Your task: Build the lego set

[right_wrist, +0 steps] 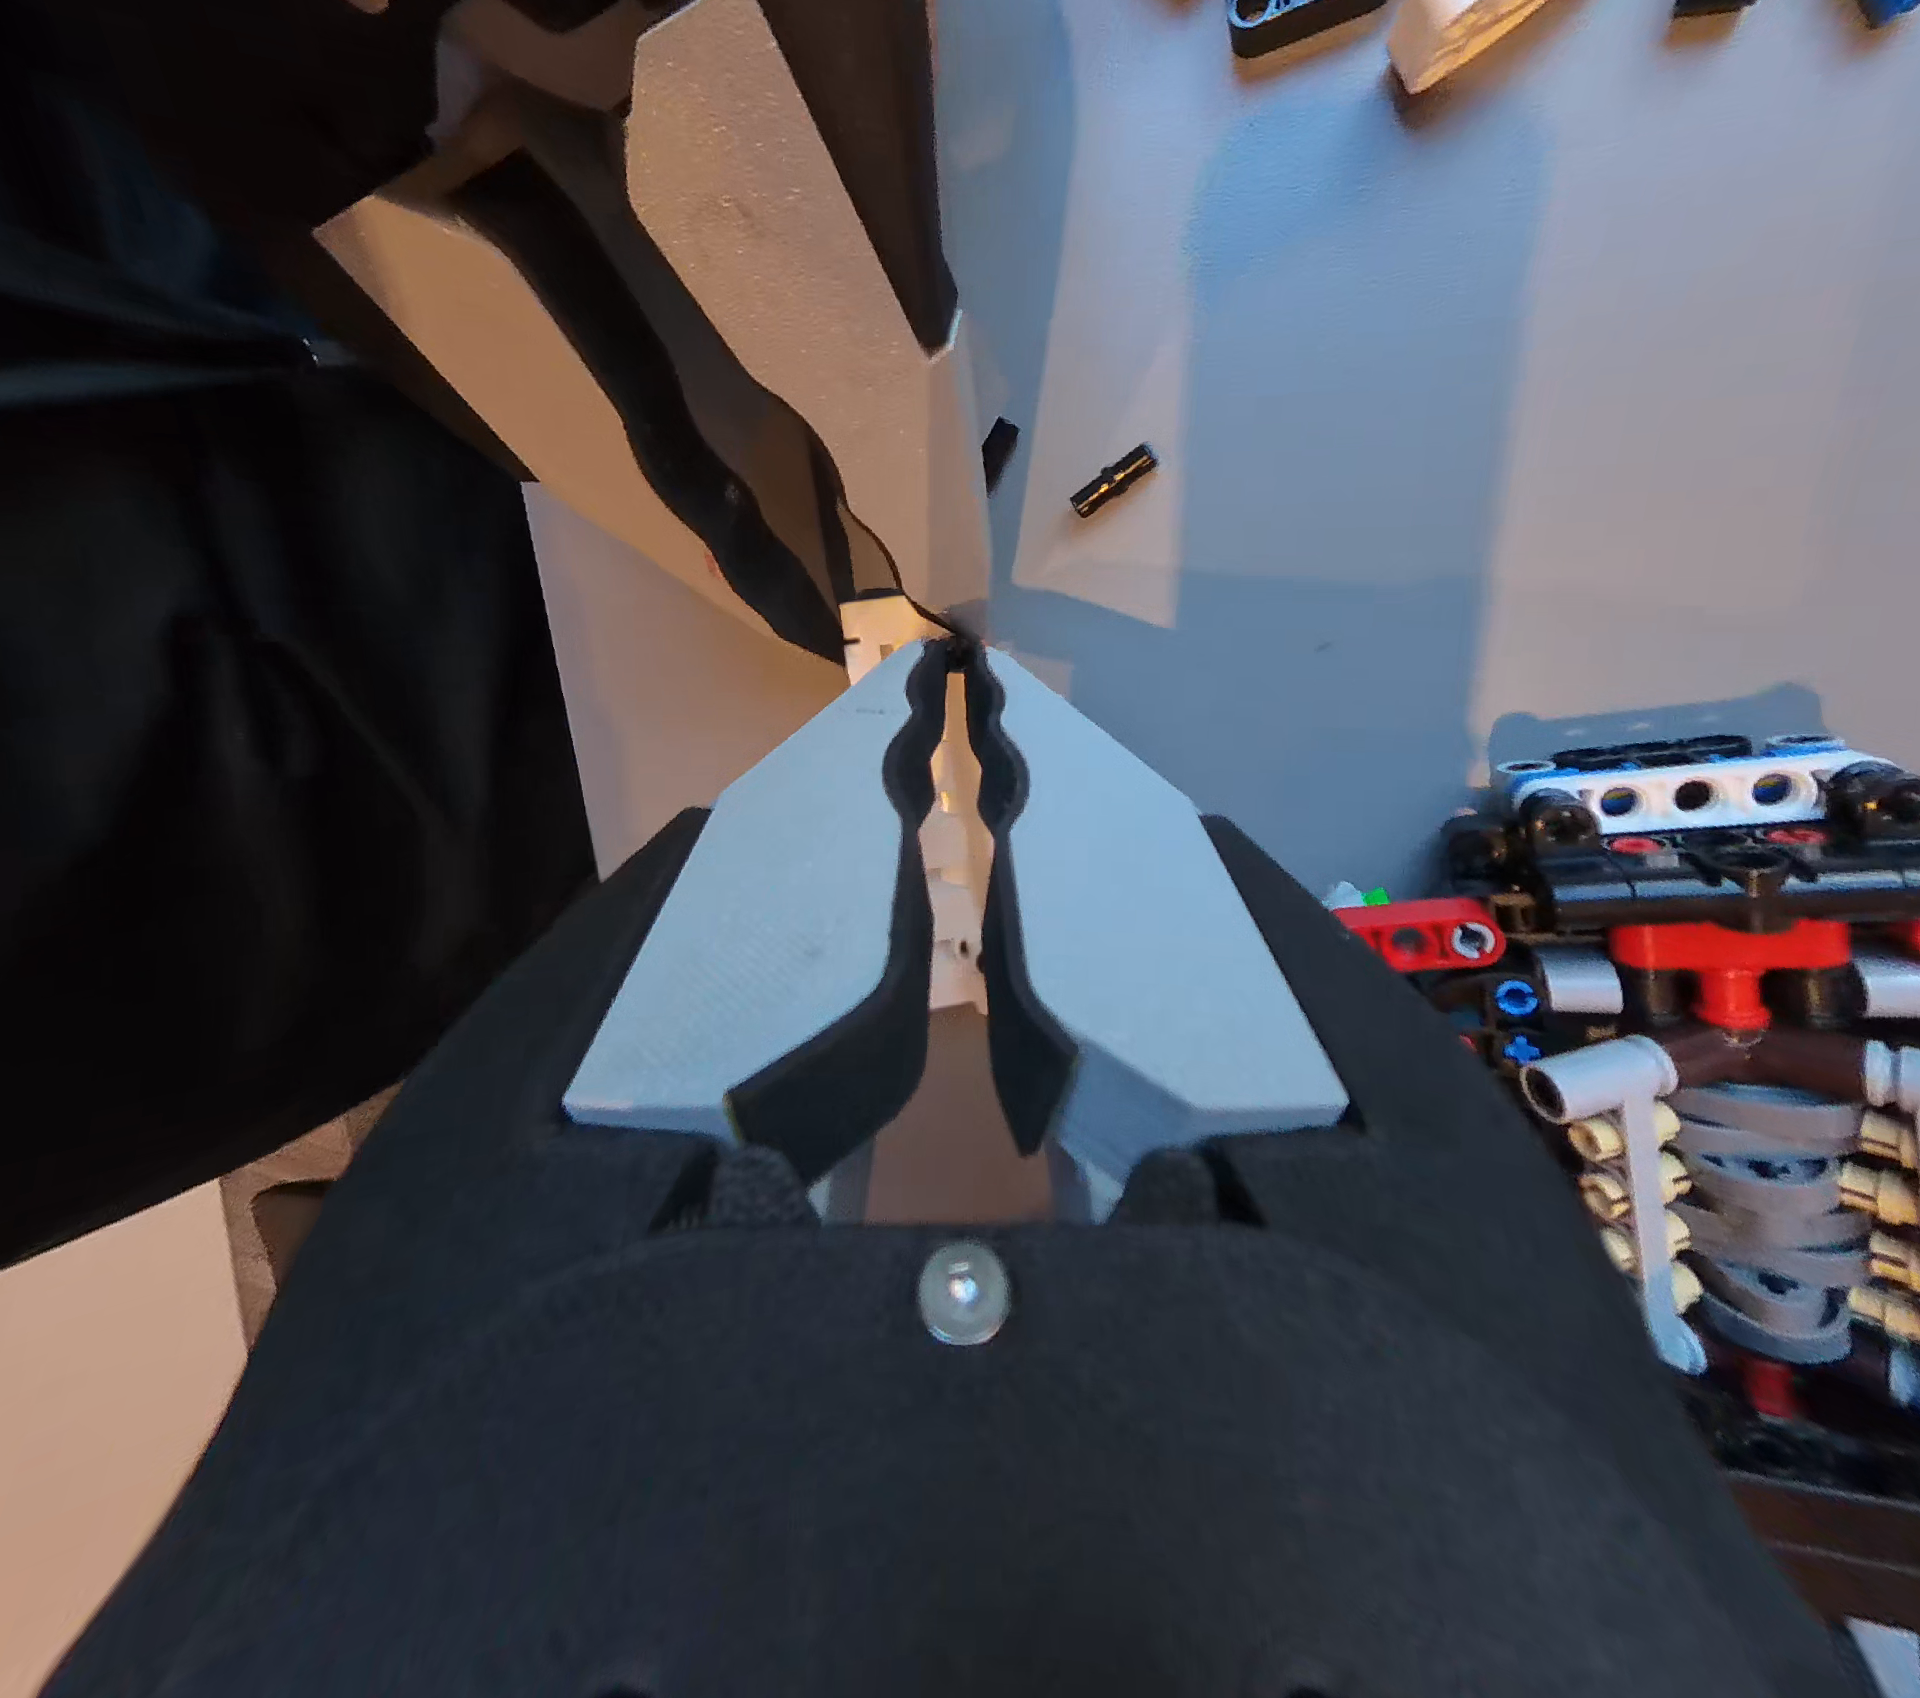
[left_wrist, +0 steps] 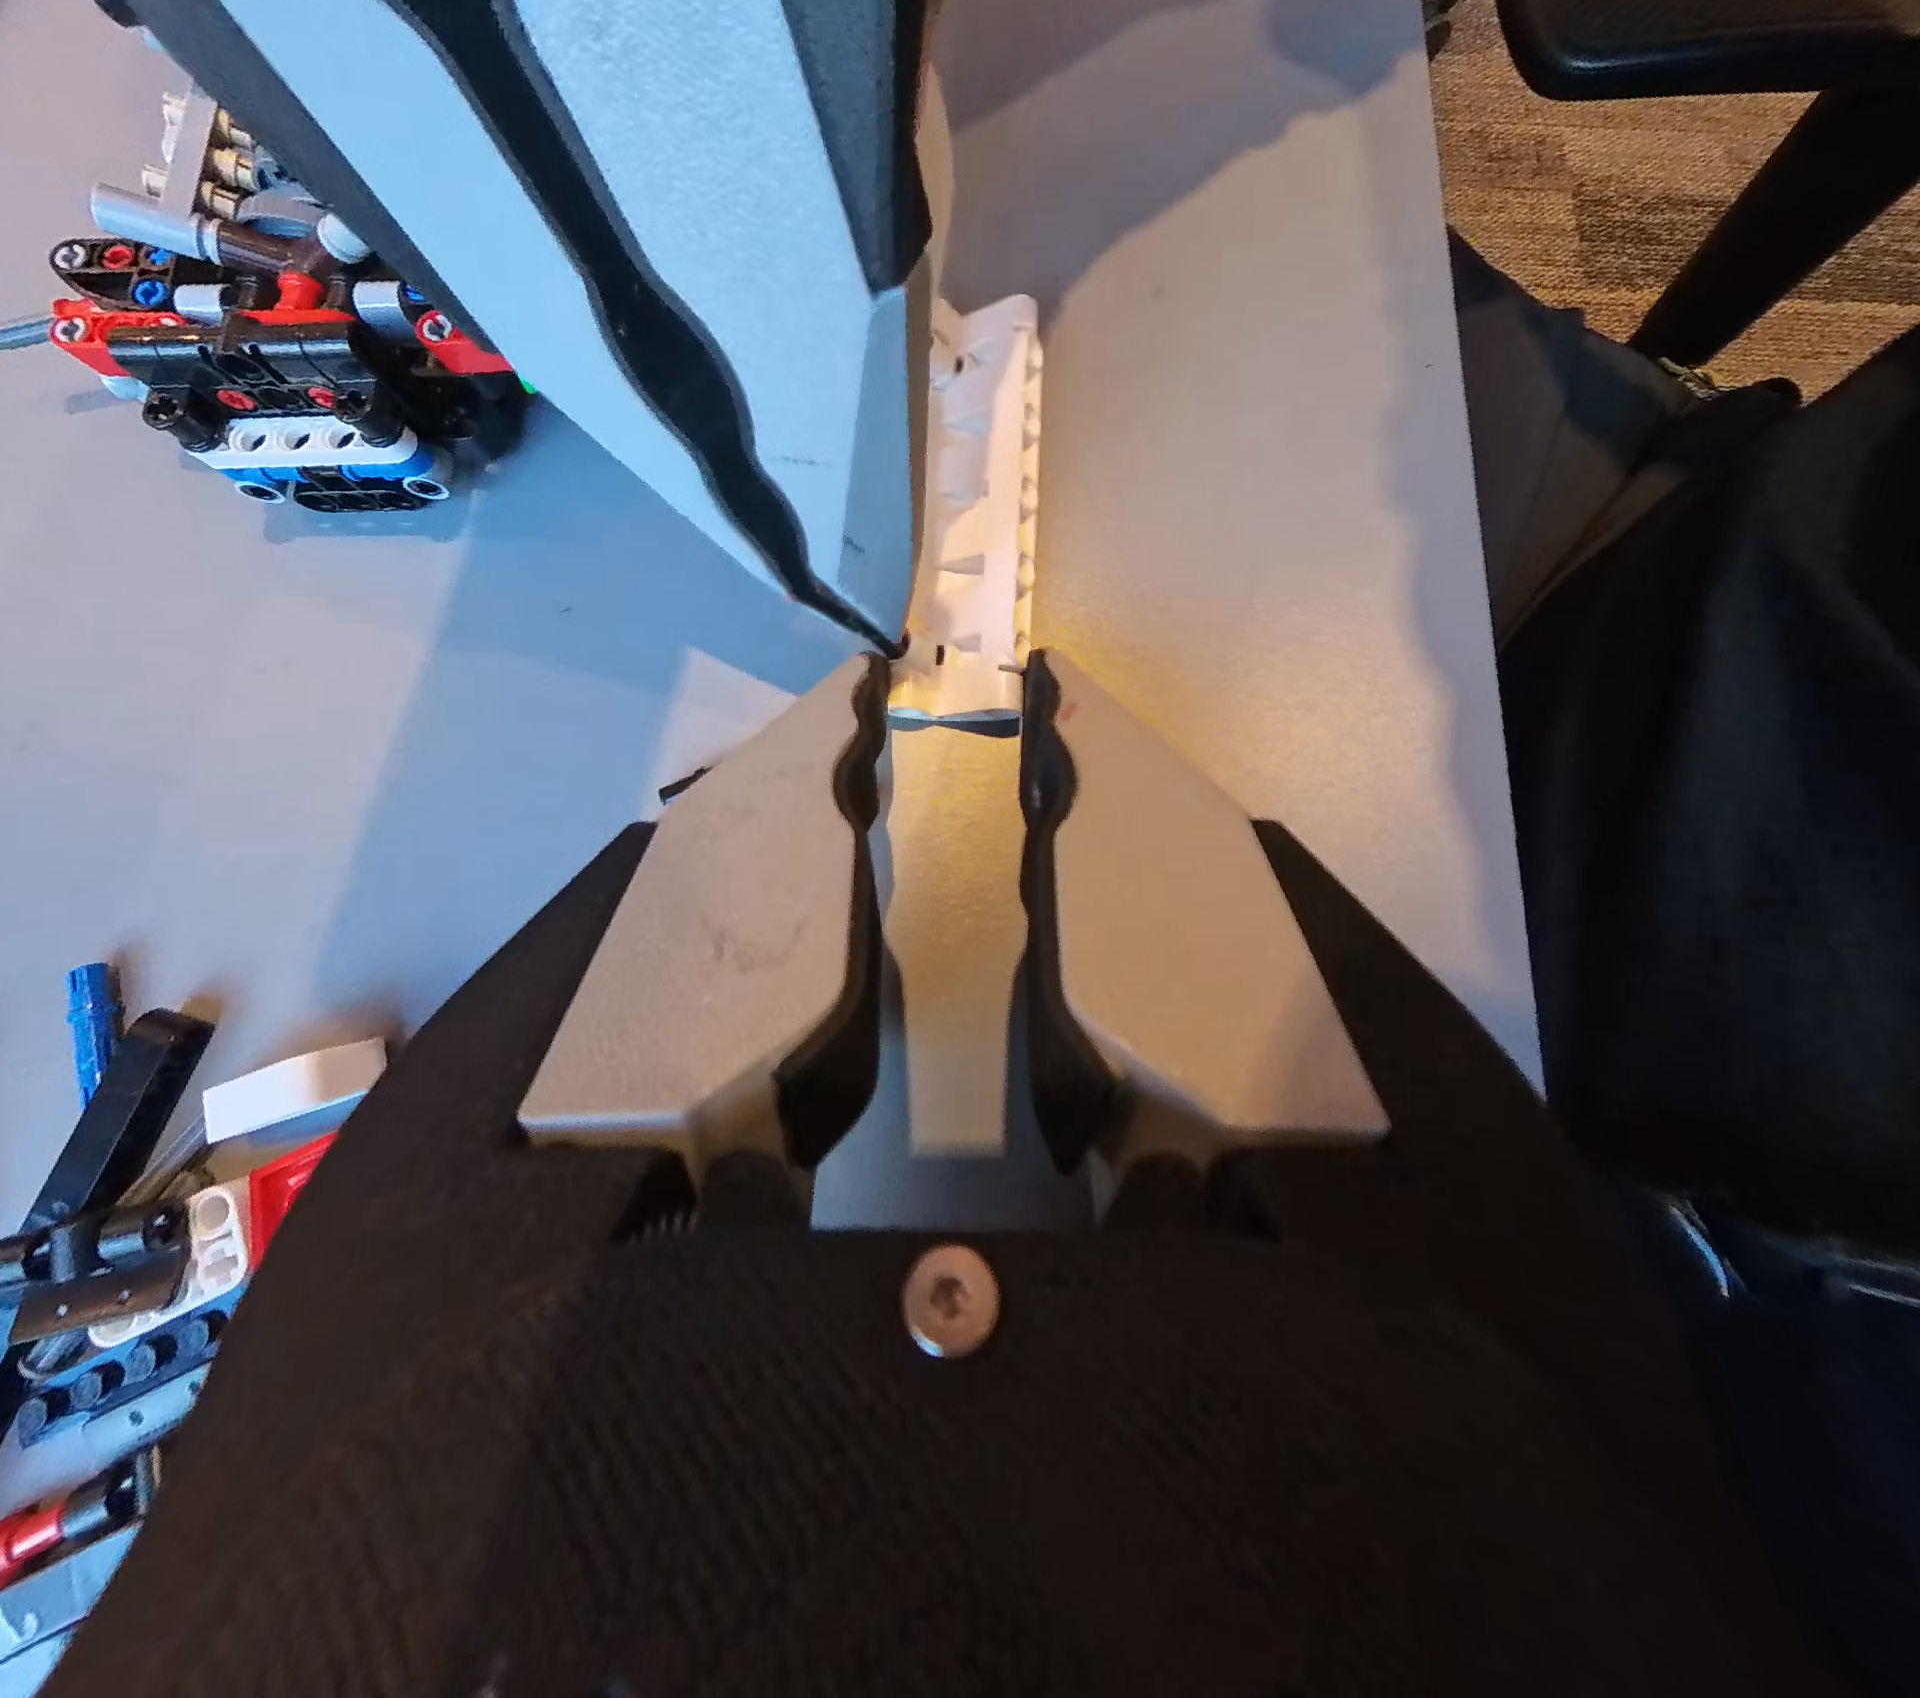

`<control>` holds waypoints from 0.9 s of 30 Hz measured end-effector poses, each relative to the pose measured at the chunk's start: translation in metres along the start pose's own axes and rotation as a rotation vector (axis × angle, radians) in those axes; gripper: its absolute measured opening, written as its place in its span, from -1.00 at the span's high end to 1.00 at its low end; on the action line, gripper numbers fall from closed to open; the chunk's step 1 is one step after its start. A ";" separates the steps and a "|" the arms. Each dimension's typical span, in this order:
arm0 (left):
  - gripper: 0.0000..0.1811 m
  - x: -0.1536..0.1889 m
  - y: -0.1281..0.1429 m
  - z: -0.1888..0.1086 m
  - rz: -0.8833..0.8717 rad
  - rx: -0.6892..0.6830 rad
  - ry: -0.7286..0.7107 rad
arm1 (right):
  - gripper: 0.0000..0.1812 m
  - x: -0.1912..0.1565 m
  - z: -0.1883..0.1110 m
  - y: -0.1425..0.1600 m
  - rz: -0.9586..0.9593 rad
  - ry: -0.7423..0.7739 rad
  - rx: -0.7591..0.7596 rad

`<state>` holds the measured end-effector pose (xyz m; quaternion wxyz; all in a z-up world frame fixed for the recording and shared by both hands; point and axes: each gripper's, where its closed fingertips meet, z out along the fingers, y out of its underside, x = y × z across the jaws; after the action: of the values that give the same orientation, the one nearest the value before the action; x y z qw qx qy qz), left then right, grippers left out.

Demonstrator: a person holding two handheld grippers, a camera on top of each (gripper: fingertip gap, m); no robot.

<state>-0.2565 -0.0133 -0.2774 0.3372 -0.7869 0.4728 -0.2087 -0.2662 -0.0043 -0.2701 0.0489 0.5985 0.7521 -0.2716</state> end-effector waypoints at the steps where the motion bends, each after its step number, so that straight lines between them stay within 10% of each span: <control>1: 0.74 0.000 0.000 0.000 0.002 0.000 -0.001 | 0.97 0.000 0.000 0.001 -0.007 -0.008 -0.011; 16: 0.75 0.003 0.001 -0.001 0.006 0.000 0.024 | 0.97 -0.004 0.006 0.001 0.002 -0.024 -0.098; 27: 0.74 -0.002 0.001 -0.001 0.011 0.002 -0.015 | 1.00 0.002 -0.016 -0.009 0.105 -0.025 0.224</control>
<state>-0.2585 -0.0123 -0.2779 0.3424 -0.7856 0.4743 -0.2016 -0.2712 0.0038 -0.2540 0.0052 0.6353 0.6842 -0.3582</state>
